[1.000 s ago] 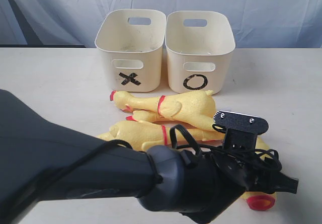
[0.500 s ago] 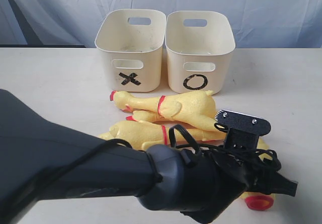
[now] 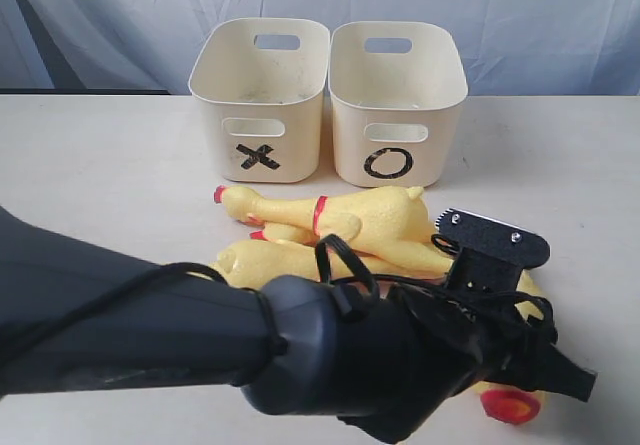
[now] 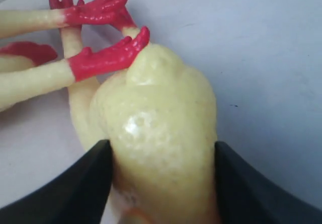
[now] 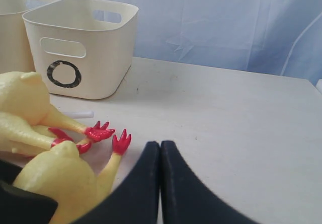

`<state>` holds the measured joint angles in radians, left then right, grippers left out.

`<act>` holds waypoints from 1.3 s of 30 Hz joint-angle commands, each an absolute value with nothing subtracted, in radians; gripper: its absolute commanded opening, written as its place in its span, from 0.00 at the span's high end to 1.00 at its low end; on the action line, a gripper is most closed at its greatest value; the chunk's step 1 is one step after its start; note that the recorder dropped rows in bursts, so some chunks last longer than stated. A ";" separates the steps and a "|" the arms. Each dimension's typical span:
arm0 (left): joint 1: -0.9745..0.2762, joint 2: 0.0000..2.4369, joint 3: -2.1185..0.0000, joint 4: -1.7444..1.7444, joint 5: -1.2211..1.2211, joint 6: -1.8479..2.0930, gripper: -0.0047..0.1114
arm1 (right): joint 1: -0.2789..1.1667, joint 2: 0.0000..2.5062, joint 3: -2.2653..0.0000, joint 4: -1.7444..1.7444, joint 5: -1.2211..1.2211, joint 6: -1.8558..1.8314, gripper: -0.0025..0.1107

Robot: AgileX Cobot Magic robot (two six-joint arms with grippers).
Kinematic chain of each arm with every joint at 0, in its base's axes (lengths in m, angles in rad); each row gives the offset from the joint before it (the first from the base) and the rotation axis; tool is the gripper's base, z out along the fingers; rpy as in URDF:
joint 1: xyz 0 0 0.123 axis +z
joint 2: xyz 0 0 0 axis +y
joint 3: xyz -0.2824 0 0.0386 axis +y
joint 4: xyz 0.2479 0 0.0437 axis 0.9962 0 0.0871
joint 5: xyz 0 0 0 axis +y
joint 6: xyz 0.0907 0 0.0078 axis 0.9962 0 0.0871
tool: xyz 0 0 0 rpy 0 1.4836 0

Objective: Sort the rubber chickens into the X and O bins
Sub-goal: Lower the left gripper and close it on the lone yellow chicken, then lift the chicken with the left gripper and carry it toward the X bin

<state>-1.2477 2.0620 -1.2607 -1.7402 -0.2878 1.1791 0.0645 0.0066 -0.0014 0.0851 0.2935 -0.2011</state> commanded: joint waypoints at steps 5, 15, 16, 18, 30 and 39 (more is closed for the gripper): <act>-1.248 1.949 -1.203 -1.744 -0.281 1.189 0.83 | 0.060 0.000 0.000 0.084 0.283 -0.201 0.99; -1.248 1.895 -1.167 -1.744 -0.076 1.192 0.96 | 0.060 0.000 0.000 0.084 0.283 -0.201 0.99; -1.248 1.895 -1.167 -1.744 -0.062 1.192 0.96 | 0.060 0.000 0.000 0.084 0.283 -0.201 0.99; -1.248 1.895 -1.167 -1.723 -0.042 1.192 0.96 | 0.060 0.000 0.000 0.084 0.280 -0.201 0.99; -1.248 1.887 -1.167 -1.499 -0.019 1.192 0.96 | 0.060 0.000 0.000 0.084 0.282 -0.201 0.99; -1.248 1.863 -1.167 -1.286 -0.160 1.192 0.96 | 0.060 0.000 0.000 0.086 0.282 -0.201 0.99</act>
